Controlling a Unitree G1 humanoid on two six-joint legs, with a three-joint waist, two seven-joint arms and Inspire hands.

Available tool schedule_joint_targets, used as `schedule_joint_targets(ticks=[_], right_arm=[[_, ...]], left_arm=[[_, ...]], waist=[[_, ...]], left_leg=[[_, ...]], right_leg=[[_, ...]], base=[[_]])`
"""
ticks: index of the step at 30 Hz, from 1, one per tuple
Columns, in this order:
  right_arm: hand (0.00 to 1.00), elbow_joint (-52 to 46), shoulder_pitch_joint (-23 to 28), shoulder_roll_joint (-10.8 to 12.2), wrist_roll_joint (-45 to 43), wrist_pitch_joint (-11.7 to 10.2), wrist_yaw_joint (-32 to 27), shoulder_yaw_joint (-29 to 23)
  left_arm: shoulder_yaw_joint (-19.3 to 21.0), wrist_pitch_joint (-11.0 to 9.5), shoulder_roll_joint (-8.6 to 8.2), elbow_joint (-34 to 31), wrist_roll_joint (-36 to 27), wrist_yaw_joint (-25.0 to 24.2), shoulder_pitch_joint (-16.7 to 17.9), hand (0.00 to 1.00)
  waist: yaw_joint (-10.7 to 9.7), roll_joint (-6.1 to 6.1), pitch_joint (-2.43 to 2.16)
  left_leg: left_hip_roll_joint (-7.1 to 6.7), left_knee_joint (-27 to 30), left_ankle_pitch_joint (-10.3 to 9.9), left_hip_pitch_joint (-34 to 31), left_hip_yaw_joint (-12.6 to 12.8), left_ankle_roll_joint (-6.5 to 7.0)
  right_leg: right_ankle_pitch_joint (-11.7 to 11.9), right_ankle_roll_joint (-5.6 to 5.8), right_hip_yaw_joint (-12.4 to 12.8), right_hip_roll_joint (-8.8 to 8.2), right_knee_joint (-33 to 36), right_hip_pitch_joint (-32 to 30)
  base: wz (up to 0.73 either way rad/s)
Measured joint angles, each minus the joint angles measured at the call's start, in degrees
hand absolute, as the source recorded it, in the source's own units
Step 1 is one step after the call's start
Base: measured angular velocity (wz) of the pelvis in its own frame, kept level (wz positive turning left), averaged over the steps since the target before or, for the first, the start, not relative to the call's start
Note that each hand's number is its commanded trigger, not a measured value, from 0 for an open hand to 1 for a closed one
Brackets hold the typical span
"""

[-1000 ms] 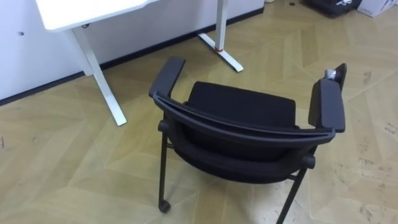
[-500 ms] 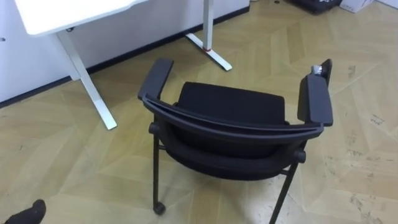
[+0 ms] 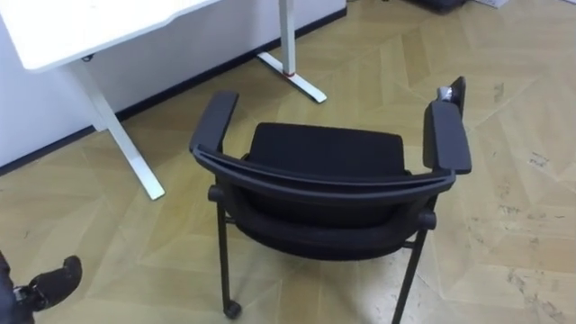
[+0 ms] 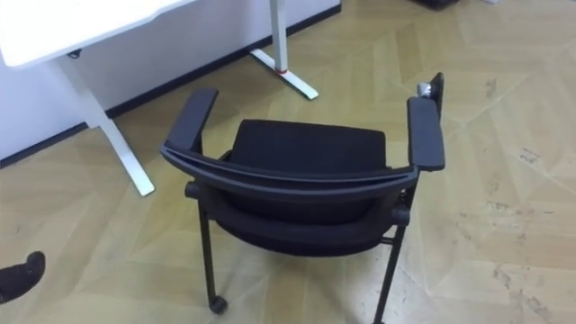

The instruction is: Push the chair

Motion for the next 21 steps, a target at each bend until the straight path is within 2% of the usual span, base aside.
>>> schedule_joint_targets(ticks=[4, 8, 17, 21], right_arm=[[0.0, 0.2, 0.0, -0.1, 0.0, 0.0, 0.0, 0.0], [0.0, 0.1, -0.2, -0.1, 0.1, 0.0, 0.0, -0.1], [0.0, 0.1, -0.6, -0.1, -1.0, 0.0, 0.9, -0.1], [0.0, 0.0, -0.8, -0.1, -1.6, 0.0, 1.2, -0.1]], left_arm=[[0.0, 0.7, 0.06, -0.7, 5.0, 0.0, 0.1, 0.0], [-2.2, 1.1, 1.22, -1.7, 10.5, 0.0, 0.0, 0.0], [-8.9, 3.5, 1.32, -1.7, 19.3, -0.1, 0.1, 0.0], [-10.4, 4.6, 1.35, -1.7, 25.1, -0.2, 0.1, 0.0]], waist=[[-0.7, 0.13, 0.29], [-1.6, 0.07, 0.19], [-3.8, -0.06, -0.09], [-3.9, -0.1, -0.16]], left_leg=[[0.0, -0.7, 0.0, 1.2, 0.5, 0.03], [0.0, -0.7, 0.0, 1.0, 0.6, 0.04], [0.0, -0.8, 0.0, 1.4, 0.8, 0.04], [0.02, -0.9, 0.0, 1.8, 1.2, 0.04]], right_leg=[[0.0, 0.01, 0.8, 0.02, -0.1, 0.5], [0.0, 0.02, 0.9, 0.0, -0.1, 0.4], [0.0, 0.01, 1.3, 0.0, -0.1, 0.5], [0.0, 0.01, 2.0, 0.0, 0.0, 0.4]], base=[[-0.1], [-0.01], [0.0], [-0.08]])
